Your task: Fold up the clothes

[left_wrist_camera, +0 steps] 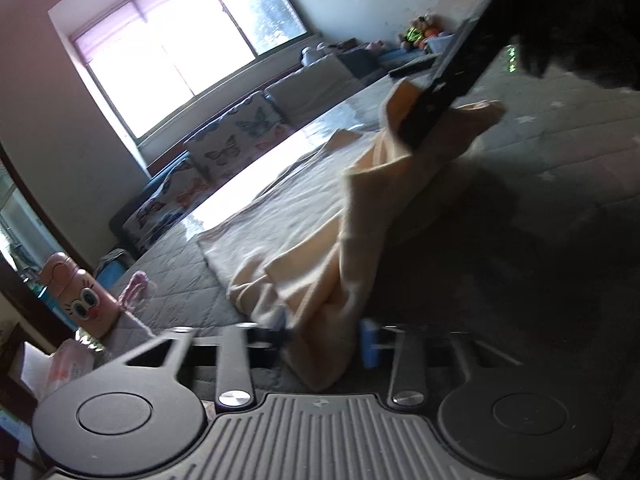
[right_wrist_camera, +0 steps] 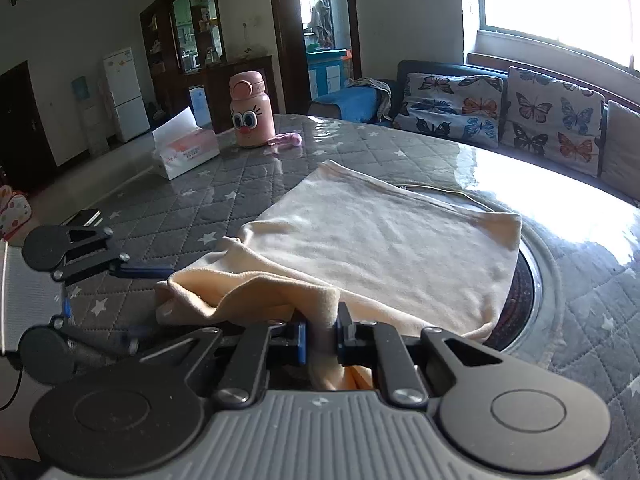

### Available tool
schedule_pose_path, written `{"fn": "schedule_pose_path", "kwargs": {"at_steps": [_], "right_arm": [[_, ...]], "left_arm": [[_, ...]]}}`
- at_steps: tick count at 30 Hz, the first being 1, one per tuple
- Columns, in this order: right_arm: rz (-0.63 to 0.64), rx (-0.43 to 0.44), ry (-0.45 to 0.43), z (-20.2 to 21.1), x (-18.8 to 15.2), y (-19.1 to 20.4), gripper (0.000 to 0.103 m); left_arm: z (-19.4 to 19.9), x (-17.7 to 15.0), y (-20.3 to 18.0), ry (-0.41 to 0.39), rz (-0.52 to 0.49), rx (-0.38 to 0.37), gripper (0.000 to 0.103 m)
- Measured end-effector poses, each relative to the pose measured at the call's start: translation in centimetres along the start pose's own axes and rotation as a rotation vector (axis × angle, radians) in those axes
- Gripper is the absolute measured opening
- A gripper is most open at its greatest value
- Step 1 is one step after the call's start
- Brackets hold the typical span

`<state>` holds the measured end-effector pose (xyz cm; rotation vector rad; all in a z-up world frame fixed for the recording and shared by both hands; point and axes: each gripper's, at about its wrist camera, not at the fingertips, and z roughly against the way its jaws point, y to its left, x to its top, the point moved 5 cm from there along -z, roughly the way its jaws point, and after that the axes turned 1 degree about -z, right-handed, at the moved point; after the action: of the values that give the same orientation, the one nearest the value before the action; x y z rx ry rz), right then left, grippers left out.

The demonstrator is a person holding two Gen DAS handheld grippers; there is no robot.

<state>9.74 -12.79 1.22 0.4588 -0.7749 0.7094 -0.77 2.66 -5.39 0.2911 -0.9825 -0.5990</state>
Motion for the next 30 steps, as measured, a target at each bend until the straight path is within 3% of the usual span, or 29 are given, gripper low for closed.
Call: {"fn": "schedule_pose_path", "kwargs": {"at_steps": [3, 8, 20, 24, 30], "right_arm": [[-0.004, 0.000, -0.009, 0.4, -0.3, 0.1, 0.010], [0.023, 0.012, -0.028, 1.8, -0.6, 0.8, 0.009], [0.096, 0.098, -0.020, 11.3, -3.7, 5.9, 0.008], [0.110, 0.093, -0.011, 11.9, -3.6, 6.4, 0.008], [0.129, 0.078, -0.017, 9.5, -0.5, 4.8, 0.008]], "left_arm": [[0.8, 0.4, 0.5, -0.022, -0.003, 0.003, 0.012], [3.3, 1.2, 1.0, -0.069, -0.009, -0.007, 0.011], [13.3, 0.9, -0.3, -0.114, 0.049, -0.166, 0.011], [13.0, 1.3, 0.3, -0.116, 0.063, -0.159, 0.011], [9.3, 2.8, 3.3, -0.100, 0.116, -0.130, 0.011]]}}
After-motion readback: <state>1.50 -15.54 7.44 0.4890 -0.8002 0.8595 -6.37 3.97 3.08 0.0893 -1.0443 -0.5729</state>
